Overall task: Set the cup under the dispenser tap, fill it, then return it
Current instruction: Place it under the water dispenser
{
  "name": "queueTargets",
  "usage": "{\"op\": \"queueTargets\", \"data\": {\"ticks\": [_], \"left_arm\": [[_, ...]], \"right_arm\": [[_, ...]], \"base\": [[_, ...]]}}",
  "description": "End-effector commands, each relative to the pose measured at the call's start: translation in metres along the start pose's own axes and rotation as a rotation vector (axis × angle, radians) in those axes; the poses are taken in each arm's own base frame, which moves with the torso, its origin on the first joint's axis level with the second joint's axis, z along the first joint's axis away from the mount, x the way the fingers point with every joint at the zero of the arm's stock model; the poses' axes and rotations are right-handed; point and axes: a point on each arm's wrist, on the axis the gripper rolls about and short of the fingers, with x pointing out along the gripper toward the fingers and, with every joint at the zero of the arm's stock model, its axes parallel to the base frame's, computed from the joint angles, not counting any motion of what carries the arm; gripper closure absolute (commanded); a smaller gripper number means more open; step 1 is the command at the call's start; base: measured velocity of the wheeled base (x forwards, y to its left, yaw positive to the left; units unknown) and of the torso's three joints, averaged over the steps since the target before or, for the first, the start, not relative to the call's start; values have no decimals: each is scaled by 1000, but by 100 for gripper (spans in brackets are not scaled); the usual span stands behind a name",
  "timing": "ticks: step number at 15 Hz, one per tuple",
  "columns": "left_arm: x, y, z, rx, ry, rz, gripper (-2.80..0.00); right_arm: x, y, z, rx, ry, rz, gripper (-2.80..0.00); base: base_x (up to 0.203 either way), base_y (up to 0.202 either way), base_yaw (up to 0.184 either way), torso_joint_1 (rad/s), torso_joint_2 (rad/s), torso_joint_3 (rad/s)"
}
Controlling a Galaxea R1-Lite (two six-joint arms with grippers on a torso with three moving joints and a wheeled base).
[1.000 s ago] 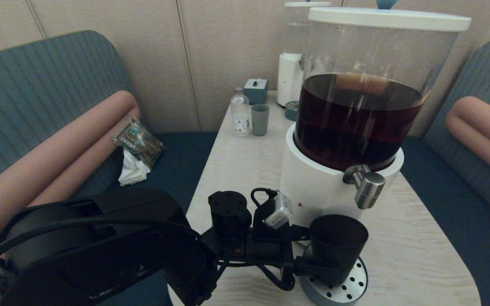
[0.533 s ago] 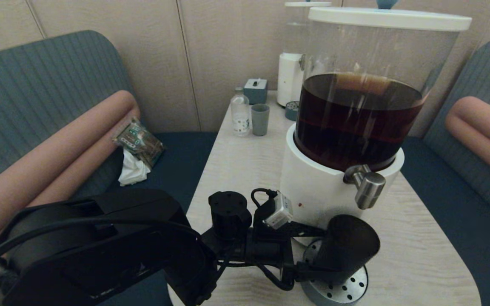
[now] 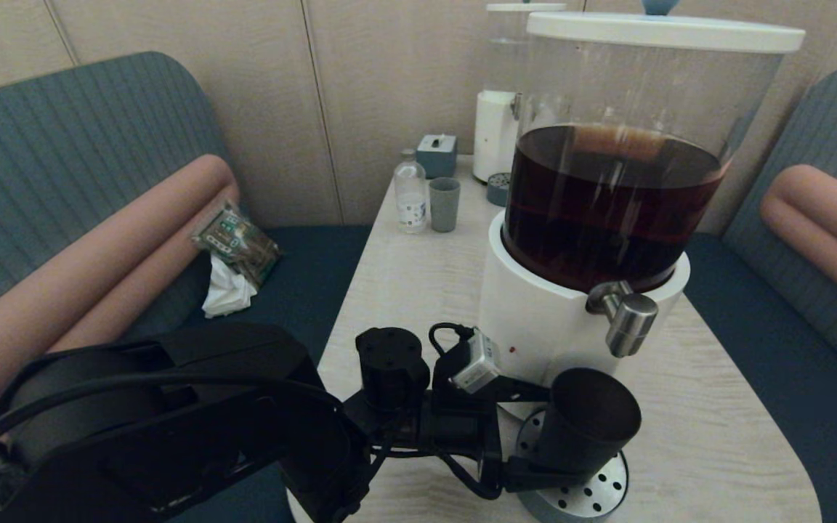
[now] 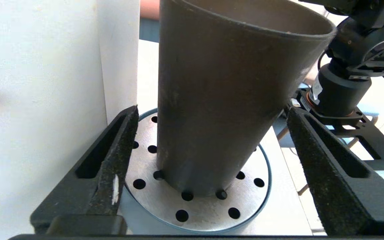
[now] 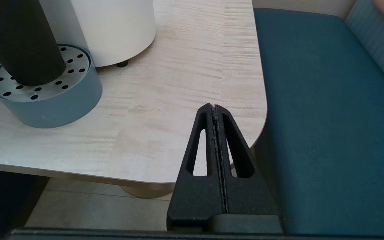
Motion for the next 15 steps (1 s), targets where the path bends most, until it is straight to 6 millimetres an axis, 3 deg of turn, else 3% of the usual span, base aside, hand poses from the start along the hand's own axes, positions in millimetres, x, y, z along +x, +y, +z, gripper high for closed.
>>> {"op": "queueTargets", "data": {"ticks": [1, 9, 15], "left_arm": [[-2, -3, 7, 13, -10, -5, -280], [-32, -35, 23, -6, 14, 5, -280], [-73, -54, 39, -27, 13, 161, -280]], "right_arm": [[0, 0, 0, 0, -1, 0, 0], [0, 0, 0, 0, -1, 0, 0], [0, 0, 0, 0, -2, 0, 0]], "base": [[0, 0, 0, 0, 0, 0], [0, 0, 0, 0, 0, 0], [0, 0, 0, 0, 0, 0]]}}
